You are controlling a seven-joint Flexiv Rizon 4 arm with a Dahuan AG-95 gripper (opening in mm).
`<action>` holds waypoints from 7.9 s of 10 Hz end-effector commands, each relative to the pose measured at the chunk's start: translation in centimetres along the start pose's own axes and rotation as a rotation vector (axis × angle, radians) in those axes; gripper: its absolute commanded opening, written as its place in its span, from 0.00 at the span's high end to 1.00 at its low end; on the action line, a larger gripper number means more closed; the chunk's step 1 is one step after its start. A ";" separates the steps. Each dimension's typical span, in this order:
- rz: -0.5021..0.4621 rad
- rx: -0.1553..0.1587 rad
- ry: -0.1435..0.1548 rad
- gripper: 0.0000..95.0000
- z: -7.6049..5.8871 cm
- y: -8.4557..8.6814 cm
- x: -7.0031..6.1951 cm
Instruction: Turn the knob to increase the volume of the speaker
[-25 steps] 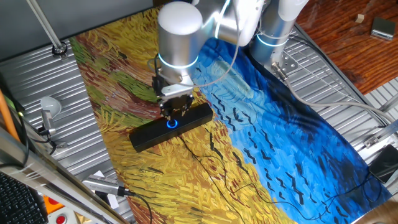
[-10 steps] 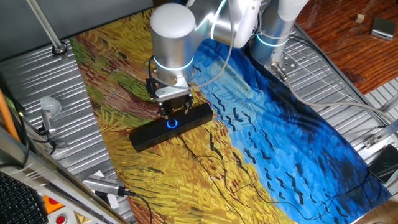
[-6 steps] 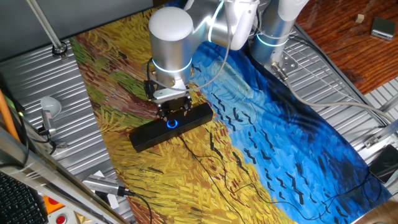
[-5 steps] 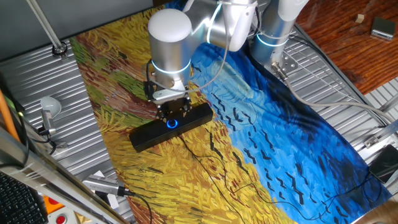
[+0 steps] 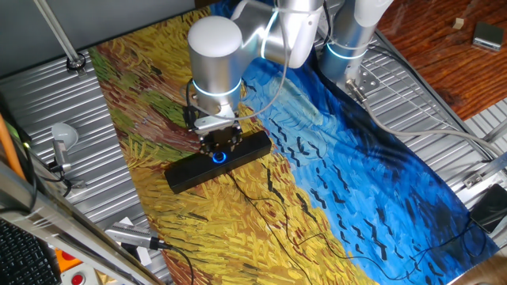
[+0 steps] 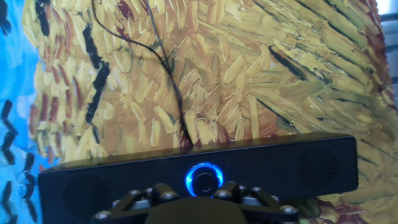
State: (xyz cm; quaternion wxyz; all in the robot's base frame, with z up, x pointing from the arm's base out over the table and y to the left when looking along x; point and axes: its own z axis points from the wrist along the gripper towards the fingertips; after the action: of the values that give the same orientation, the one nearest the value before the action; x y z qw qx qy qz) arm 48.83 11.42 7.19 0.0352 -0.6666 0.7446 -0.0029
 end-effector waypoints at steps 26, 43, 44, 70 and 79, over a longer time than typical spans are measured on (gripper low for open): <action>0.623 0.036 -0.042 1.00 1.3 0.0 -0.1; 1.337 0.026 -0.057 0.40 0.8 0.0 -0.1; 1.287 0.047 -0.038 0.40 0.8 0.0 -0.1; -0.408 0.016 -0.075 0.40 -0.1 0.1 -0.2; -0.327 -0.012 -0.044 0.40 0.0 0.0 -0.2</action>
State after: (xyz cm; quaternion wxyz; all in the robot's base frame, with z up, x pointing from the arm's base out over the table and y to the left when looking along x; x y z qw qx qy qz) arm 48.76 11.74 7.35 0.0393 -0.7856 0.6173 0.0155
